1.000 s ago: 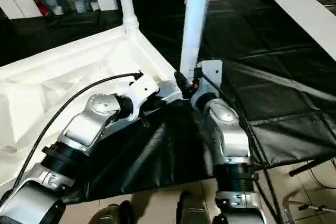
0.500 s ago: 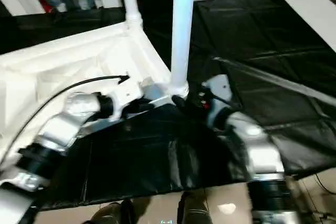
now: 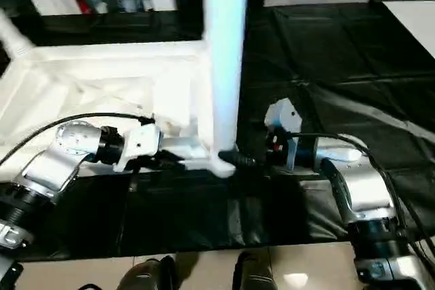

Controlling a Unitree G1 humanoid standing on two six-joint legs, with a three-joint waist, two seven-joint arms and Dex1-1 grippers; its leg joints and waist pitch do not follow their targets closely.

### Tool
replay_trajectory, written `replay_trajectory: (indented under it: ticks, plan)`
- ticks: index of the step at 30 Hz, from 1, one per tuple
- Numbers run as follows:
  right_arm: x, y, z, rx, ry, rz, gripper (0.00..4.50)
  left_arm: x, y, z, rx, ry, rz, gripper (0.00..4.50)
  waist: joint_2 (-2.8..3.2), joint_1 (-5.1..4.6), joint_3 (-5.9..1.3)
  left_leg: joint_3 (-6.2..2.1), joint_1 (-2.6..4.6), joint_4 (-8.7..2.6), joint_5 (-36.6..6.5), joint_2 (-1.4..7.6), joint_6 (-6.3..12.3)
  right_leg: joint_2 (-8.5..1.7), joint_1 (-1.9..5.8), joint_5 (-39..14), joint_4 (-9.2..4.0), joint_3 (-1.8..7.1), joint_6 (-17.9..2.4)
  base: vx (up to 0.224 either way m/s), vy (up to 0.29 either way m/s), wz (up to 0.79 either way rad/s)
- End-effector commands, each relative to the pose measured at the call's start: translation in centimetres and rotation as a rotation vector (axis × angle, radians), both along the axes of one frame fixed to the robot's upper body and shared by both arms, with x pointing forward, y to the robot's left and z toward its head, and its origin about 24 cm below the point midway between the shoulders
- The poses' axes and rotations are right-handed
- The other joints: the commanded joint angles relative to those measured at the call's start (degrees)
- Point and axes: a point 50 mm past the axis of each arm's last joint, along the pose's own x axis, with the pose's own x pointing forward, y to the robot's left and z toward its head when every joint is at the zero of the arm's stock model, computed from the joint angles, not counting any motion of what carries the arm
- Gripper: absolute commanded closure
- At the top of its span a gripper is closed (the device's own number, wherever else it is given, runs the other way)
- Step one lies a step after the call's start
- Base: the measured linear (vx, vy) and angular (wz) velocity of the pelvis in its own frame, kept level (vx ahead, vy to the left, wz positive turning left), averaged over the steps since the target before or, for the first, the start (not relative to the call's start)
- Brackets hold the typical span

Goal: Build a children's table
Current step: Rotate leg to tighten

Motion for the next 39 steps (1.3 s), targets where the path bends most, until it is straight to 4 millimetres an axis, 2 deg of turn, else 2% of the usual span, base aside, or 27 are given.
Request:
replay_trajectory:
  ticks: [1,4,9,11,12,16,17,21,22,23,27,29,30,31,33,34,35,36,37,39]
  plan:
    - [-0.1,0.2,0.0,-0.011,0.012,0.052,0.79,-0.5,-0.5,-0.4,0.058,0.010,-0.085,4.50,-0.61,-0.14,-5.83,-1.00,1.47,-3.72,-12.11,2.89,5.19,-2.93,3.41,-17.78,-3.33,2.57,-14.27,0.000,0.000,0.00]
    - [0.0,0.4,0.1,-0.015,0.020,0.081,1.02,-0.6,-0.6,-0.3,0.067,0.012,-0.112,4.50,-0.91,-0.07,-5.90,-1.03,1.32,-3.70,-11.63,2.83,5.13,-2.93,3.48,-17.50,-3.28,2.59,-14.14,0.000,0.000,0.00]
    - [0.1,0.5,0.1,-0.022,0.040,0.129,1.50,-0.5,-0.5,-0.3,0.070,0.010,-0.130,4.50,-0.87,0.12,-5.92,-1.00,1.28,-3.57,-10.78,2.76,5.62,-2.93,3.47,-17.82,-3.30,2.58,-13.88,0.000,0.000,0.00]
    - [0.0,0.5,0.0,-0.023,0.051,0.139,1.50,-0.5,-0.6,-0.3,0.068,0.009,-0.128,4.50,-1.10,0.12,-5.95,-1.01,1.15,-3.56,-10.29,2.78,5.76,-2.92,3.56,-16.95,-3.13,2.56,-14.01,0.000,0.000,0.00]
    - [0.0,0.5,0.0,-0.024,0.056,0.143,1.74,-0.4,-0.6,-0.3,0.067,0.010,-0.128,4.50,-1.02,0.17,-5.98,-1.02,1.17,-3.52,-10.18,2.79,5.93,-2.95,3.56,-16.91,-3.12,2.56,-14.09,0.000,0.000,0.00]
    - [-0.2,0.4,-0.4,-0.030,0.098,0.165,2.03,-0.4,-0.5,-0.3,0.067,0.013,-0.124,4.50,-1.08,0.23,-5.91,-1.03,1.15,-3.54,-10.16,2.74,6.00,-2.86,3.57,-17.59,-3.18,2.50,-13.90,0.000,0.000,0.00]
    - [-0.2,0.4,-0.4,-0.033,0.102,0.168,2.28,-0.4,-0.5,-0.3,0.068,0.012,-0.123,4.50,-1.03,0.26,-5.90,-1.03,1.21,-3.55,-10.28,2.80,5.95,-2.91,3.52,-17.86,-3.24,2.51,-13.87,0.000,0.000,0.00]
    - [-0.3,0.4,-0.7,-0.031,0.122,0.181,2.49,-0.3,-0.4,-0.4,0.069,0.013,-0.121,4.50,-1.03,0.35,-5.97,-1.03,1.20,-3.52,-10.00,2.79,5.91,-2.89,3.52,-17.46,-3.18,2.50,-13.90,0.000,0.000,0.00]
    - [-0.4,0.5,-0.7,-0.029,0.125,0.182,2.49,-0.3,-0.4,-0.4,0.069,0.013,-0.121,4.50,-0.81,0.38,-5.79,-1.06,1.18,-3.56,-10.21,2.79,5.88,-2.89,3.44,-17.60,-3.22,2.50,-13.90,0.000,0.000,0.00]
    - [-0.5,0.6,-0.8,-0.021,0.132,0.185,2.52,-0.3,-0.5,-0.4,0.056,0.019,-0.110,4.50,-0.97,0.36,-5.88,-1.01,1.21,-3.55,-10.29,2.76,5.85,-2.84,3.49,-17.47,-3.23,2.49,-13.91,0.000,0.000,0.00]
    - [-0.7,0.7,-0.8,-0.005,0.149,0.191,2.55,-0.2,-0.6,-0.4,0.036,0.030,-0.089,4.50,-0.97,0.47,-5.79,-1.02,1.29,-3.59,-10.55,2.80,5.70,-2.86,3.46,-18.01,-3.27,2.50,-13.91,0.000,0.000,0.00]
    - [-0.9,2.0,-1.2,0.046,0.169,0.127,2.55,0.4,-1.3,-0.4,0.006,0.044,0.013,4.50,-1.07,0.62,-5.74,-1.02,1.33,-3.62,-10.41,2.83,5.56,-2.89,3.39,-18.45,-3.35,2.54,-13.73,0.000,0.000,0.00]
    - [-0.9,2.0,-1.2,0.047,0.169,0.122,2.55,0.4,-1.4,-0.4,0.002,0.045,0.018,4.50,-1.04,0.63,-5.60,-1.14,1.28,-3.71,-10.80,2.84,5.26,-2.93,3.36,-19.52,-3.44,2.50,-13.48,0.000,0.000,0.00]
    - [-0.7,3.2,-1.7,0.049,0.158,0.031,2.55,0.9,-2.4,-0.1,-0.052,0.048,0.094,4.50,-1.12,0.31,-5.28,-1.13,1.10,-3.87,-11.74,2.67,4.50,-2.88,3.30,-21.98,-3.71,2.47,-12.67,0.000,0.000,0.00]
    - [-0.3,4.0,-2.0,0.045,0.148,-0.053,2.55,1.1,-3.0,0.1,-0.073,0.041,0.126,4.50,-1.17,0.12,-5.11,-1.25,1.39,-3.91,-13.59,2.46,3.32,-2.96,3.13,-26.17,-4.16,2.33,-11.22,0.000,0.000,0.00]
    - [0.3,5.0,-2.1,0.073,0.157,-0.162,2.55,1.4,-3.8,0.3,-0.091,0.030,0.162,4.50,-1.18,-0.28,-4.82,-1.44,1.39,-4.12,-14.99,2.34,2.23,-2.92,3.01,-29.57,-4.53,2.22,-9.78,0.000,0.000,0.00]
    - [0.5,5.5,-2.1,0.099,0.170,-0.210,2.55,1.6,-4.3,0.4,-0.103,0.021,0.192,4.50,-1.03,-0.51,-4.75,-1.51,1.60,-4.15,-15.84,2.31,1.72,-2.88,2.76,-31.15,-4.70,2.17,-9.18,0.000,0.000,0.00]
    - [0.7,5.9,-2.1,0.115,0.178,-0.235,2.55,1.7,-4.6,0.5,-0.111,0.016,0.211,4.50,-1.15,-1.03,-4.75,-1.81,1.56,-4.11,-17.09,2.06,0.99,-3.06,2.92,-34.09,-5.03,1.89,-7.69,0.000,0.000,0.00]
    - [1.0,6.7,-2.1,0.119,0.171,-0.299,2.55,2.1,-5.3,0.7,-0.133,0.006,0.256,4.50,-1.01,-1.42,-4.52,-2.00,1.29,-4.30,-17.66,2.00,0.55,-2.98,2.99,-35.67,-5.29,1.69,-6.27,0.000,0.000,0.00]
    - [1.5,7.9,-2.2,0.123,0.165,-0.426,2.55,2.6,-6.5,1.1,-0.168,-0.007,0.332,4.50,-0.86,-2.41,-4.35,-2.17,1.85,-4.17,-20.81,1.83,0.11,-2.85,2.35,-37.58,-5.88,1.37,-5.22,0.000,0.000,0.00]
